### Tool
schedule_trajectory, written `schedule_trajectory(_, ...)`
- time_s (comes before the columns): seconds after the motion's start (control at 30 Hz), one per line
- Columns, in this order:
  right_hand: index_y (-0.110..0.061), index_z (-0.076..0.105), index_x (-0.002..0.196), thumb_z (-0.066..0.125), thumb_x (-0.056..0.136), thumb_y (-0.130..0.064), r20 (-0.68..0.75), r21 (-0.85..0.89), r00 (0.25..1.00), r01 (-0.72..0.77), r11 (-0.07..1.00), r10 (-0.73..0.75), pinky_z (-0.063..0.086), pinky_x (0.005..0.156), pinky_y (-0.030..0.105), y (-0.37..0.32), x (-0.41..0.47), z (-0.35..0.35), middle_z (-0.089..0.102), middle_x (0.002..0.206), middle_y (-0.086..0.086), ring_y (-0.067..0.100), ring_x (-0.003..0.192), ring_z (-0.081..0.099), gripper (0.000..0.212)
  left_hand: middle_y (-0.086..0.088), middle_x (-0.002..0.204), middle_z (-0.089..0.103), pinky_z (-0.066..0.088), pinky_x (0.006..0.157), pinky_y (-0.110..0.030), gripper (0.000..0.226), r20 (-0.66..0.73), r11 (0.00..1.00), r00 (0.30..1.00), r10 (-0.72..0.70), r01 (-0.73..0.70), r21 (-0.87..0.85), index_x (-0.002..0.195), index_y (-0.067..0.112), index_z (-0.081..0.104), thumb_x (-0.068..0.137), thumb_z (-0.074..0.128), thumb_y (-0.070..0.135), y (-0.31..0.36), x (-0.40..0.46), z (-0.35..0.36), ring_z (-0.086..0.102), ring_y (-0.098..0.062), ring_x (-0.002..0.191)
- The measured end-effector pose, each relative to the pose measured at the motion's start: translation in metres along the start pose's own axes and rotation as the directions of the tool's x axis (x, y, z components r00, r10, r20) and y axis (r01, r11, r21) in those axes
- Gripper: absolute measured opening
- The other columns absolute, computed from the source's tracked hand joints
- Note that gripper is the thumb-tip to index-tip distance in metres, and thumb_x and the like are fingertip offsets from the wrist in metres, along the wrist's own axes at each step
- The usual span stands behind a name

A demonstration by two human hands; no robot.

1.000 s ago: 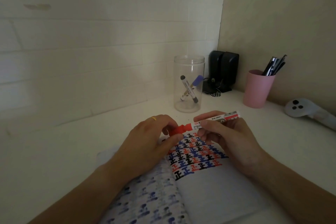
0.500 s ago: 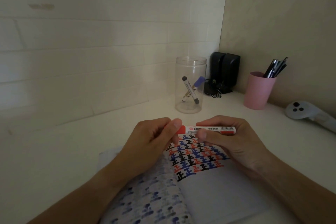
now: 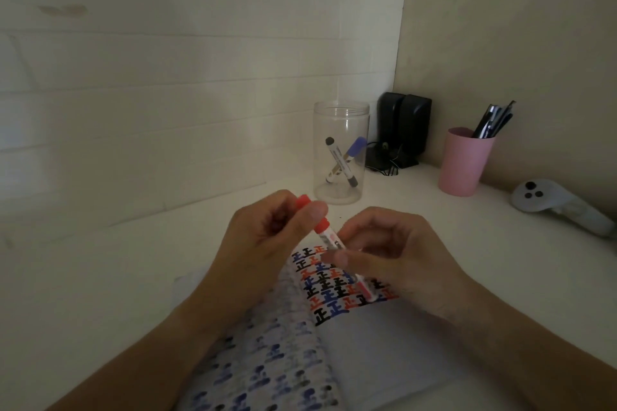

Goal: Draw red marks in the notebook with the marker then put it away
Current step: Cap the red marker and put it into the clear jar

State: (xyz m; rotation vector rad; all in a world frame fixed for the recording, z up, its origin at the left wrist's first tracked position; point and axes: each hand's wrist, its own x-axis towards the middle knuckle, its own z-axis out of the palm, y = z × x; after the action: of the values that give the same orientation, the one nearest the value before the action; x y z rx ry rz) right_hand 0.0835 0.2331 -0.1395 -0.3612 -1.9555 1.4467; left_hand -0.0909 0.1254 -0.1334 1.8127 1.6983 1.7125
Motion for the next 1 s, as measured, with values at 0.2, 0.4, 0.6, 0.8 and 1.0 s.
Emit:
schedule_trajectory(0.2,-0.030,0.051,0.140,0.067,0.089,0.002,-0.052,0.177,0.981,-0.176,0.968,0.188,0.061,0.082,0.041,0.013,0.007,-0.013,0.078,0.108,0.019,0.034,0.100,0.075,0.062,0.016,0.095,0.063,0.048,0.076,-0.025,0.040,0.163,0.834,0.986,0.046,-0.128,0.537,0.118,0.038,0.057,0.093,0.038,0.063,-0.022,0.001,-0.011,0.059,-0.007,0.088)
schedule_trajectory(0.4,-0.031,0.059,0.136,0.069,0.088,0.002,-0.077,0.145,0.954,-0.278,0.950,0.291,0.059,0.086,0.043,0.015,0.011,-0.014,0.077,0.103,0.022,0.039,0.099,0.073,0.059,0.016,0.100,0.063,0.046,0.077,-0.030,0.048,0.148,0.723,0.987,-0.058,-0.061,0.688,0.113,0.037,0.058,0.092,0.026,0.067,-0.043,0.005,-0.017,0.057,-0.007,0.092)
schedule_trajectory(0.6,-0.032,0.057,0.137,0.069,0.088,0.002,-0.217,0.034,0.955,-0.199,0.979,0.202,0.056,0.079,0.036,-0.007,0.027,-0.007,0.079,0.102,0.014,0.026,0.092,0.072,0.060,0.010,0.095,0.068,0.049,0.074,-0.034,0.047,0.097,0.705,0.995,-0.011,-0.061,0.707,0.108,0.032,0.062,0.094,0.030,0.064,-0.045,0.005,-0.017,0.061,-0.012,0.088)
schedule_trajectory(0.8,-0.023,0.042,0.128,0.072,0.090,-0.006,-0.535,-0.213,0.809,0.149,0.965,-0.244,0.061,0.078,0.027,-0.065,0.096,-0.010,0.078,0.094,0.014,0.020,0.087,0.076,0.051,0.008,0.094,0.070,0.050,0.073,-0.035,0.047,0.054,0.703,0.998,0.018,-0.051,0.709,0.107,0.029,0.065,0.095,0.033,0.061,-0.046,0.004,-0.020,0.063,-0.015,0.087)
schedule_trajectory(1.0,-0.016,0.041,0.120,0.067,0.092,-0.005,-0.569,-0.516,0.697,0.110,0.850,-0.436,0.052,0.060,0.009,-0.080,0.146,-0.017,0.072,0.098,0.002,0.004,0.076,0.071,0.040,0.008,0.089,0.069,0.051,0.070,-0.035,0.046,0.050,0.705,0.998,0.049,-0.070,0.706,0.105,0.028,0.065,0.097,0.032,0.059,-0.049,0.004,-0.019,0.062,-0.013,0.081)
